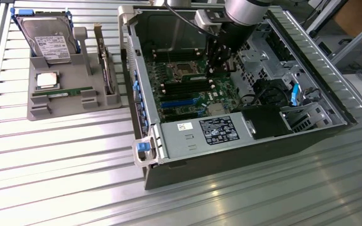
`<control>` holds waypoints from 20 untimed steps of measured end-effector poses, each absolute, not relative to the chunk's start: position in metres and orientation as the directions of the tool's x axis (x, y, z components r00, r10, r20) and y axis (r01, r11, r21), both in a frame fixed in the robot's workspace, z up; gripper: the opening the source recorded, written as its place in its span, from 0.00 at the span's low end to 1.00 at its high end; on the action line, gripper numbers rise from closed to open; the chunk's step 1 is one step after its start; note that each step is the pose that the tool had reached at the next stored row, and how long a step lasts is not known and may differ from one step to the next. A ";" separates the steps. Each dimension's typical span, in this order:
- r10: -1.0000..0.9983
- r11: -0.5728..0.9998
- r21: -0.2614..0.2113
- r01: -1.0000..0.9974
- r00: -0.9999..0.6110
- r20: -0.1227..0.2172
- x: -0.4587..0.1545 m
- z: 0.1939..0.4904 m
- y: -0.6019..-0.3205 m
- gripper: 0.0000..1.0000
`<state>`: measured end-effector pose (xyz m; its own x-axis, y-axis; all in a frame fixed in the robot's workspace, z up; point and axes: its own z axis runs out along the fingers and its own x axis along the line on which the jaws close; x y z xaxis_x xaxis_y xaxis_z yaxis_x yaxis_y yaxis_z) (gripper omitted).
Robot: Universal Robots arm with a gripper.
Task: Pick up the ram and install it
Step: 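Insert the ram into the slot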
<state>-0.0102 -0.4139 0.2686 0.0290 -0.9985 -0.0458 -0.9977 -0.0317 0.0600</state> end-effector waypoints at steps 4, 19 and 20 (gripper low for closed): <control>-0.999 -0.032 0.060 -0.998 0.029 -0.045 -0.016 0.266 -0.414 0.12; -1.000 0.001 0.060 -0.998 -0.003 -0.031 -0.037 0.253 -0.414 0.12; -1.000 0.009 0.060 -0.998 -0.010 -0.029 -0.037 0.252 -0.414 0.12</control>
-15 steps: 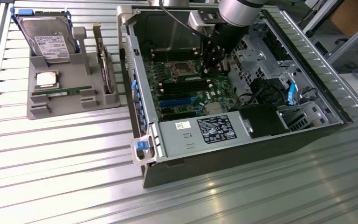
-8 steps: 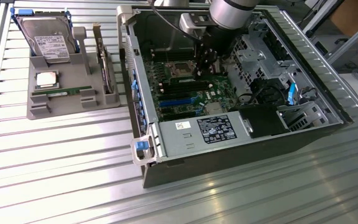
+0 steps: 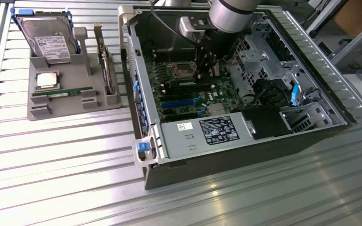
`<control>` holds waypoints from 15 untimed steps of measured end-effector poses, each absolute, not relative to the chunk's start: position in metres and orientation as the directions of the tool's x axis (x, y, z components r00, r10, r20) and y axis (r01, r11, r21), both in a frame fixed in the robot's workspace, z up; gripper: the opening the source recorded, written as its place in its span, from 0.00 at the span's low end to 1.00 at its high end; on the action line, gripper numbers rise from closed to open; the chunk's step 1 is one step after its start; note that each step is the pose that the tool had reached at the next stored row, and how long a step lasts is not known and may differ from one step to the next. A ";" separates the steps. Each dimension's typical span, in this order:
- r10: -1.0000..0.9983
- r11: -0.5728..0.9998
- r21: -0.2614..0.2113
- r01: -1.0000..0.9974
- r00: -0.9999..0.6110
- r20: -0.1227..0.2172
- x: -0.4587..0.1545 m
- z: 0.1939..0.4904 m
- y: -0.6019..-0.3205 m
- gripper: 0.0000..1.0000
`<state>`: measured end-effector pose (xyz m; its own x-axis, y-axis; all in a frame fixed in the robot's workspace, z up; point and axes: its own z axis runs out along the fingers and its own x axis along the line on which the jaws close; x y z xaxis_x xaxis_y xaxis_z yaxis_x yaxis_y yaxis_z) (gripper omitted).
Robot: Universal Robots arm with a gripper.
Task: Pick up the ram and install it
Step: 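Insert the ram into the slot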
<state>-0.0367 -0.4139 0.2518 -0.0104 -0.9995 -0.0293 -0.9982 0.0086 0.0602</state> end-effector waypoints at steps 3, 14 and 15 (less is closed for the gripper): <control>-1.000 0.010 0.060 -0.998 -0.011 -0.022 -0.037 0.250 -0.414 0.12; -1.000 0.012 0.060 -0.998 -0.013 -0.012 -0.040 0.243 -0.413 0.12; -1.000 0.012 0.060 -0.998 -0.013 -0.012 -0.040 0.242 -0.412 0.12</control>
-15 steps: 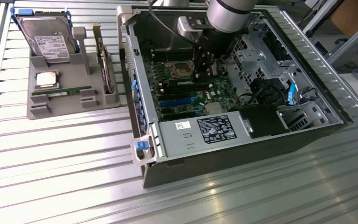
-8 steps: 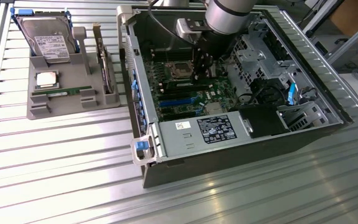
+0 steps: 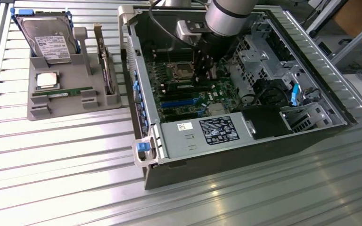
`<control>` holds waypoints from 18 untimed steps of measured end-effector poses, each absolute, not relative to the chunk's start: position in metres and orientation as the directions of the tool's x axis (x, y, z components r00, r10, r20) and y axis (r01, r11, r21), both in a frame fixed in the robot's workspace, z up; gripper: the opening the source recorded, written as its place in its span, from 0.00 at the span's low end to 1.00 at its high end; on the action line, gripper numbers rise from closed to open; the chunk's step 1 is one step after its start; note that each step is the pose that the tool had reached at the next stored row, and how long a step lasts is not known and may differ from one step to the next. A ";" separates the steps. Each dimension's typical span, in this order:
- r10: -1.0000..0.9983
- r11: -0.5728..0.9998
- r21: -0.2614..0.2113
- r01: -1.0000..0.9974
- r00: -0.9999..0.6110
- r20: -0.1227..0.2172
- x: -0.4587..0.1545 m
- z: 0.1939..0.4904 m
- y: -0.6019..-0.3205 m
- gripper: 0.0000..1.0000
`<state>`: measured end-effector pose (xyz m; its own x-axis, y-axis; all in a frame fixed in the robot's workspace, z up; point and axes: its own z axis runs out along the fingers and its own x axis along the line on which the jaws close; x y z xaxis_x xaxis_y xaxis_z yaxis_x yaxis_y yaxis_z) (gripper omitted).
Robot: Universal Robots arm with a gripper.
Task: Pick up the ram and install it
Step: 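Insert the ram into the slot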
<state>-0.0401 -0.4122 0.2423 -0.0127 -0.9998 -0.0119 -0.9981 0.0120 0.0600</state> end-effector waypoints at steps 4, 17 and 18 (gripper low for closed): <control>-1.000 0.012 0.060 -0.998 -0.013 -0.012 -0.041 0.240 -0.411 0.12; -1.000 0.012 0.060 -0.998 -0.013 -0.011 -0.041 0.235 -0.408 0.12; -1.000 0.012 0.060 -0.998 -0.013 -0.011 -0.041 0.235 -0.408 0.12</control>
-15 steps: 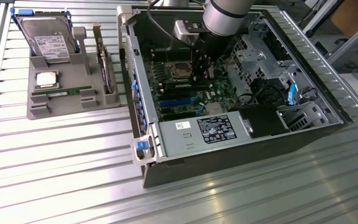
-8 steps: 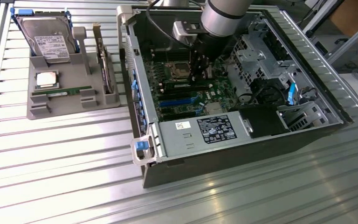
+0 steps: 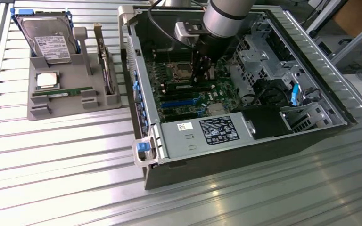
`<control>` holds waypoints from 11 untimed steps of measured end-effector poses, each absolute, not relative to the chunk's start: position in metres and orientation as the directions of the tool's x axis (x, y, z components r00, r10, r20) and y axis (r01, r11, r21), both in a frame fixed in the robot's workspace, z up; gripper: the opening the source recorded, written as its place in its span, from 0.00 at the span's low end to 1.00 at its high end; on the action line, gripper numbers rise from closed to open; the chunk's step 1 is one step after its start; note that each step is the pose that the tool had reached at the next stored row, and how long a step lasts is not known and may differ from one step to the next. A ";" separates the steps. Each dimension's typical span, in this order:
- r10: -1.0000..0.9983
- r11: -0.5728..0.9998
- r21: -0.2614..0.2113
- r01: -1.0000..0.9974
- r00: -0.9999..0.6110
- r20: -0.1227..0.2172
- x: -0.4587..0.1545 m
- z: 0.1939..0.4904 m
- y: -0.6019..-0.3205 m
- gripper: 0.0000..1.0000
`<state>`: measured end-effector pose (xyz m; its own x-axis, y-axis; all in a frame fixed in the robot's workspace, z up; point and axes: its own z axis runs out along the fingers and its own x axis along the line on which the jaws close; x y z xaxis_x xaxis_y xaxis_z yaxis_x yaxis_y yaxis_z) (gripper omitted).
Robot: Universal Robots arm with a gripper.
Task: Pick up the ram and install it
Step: 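Insert the ram into the slot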
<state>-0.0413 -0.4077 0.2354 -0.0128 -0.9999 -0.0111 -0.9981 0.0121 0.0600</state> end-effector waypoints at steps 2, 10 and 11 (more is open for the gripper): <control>-1.000 0.012 0.060 -0.998 -0.013 -0.011 -0.041 0.235 -0.408 0.12; -1.000 -0.001 0.060 -0.998 0.001 -0.011 -0.041 0.235 -0.410 0.12; -1.000 -0.005 0.060 -0.998 0.004 -0.011 -0.040 0.235 -0.410 0.12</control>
<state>-0.0404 -0.4096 0.2354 0.0044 -0.9999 -0.0110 -0.9982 -0.0050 0.0601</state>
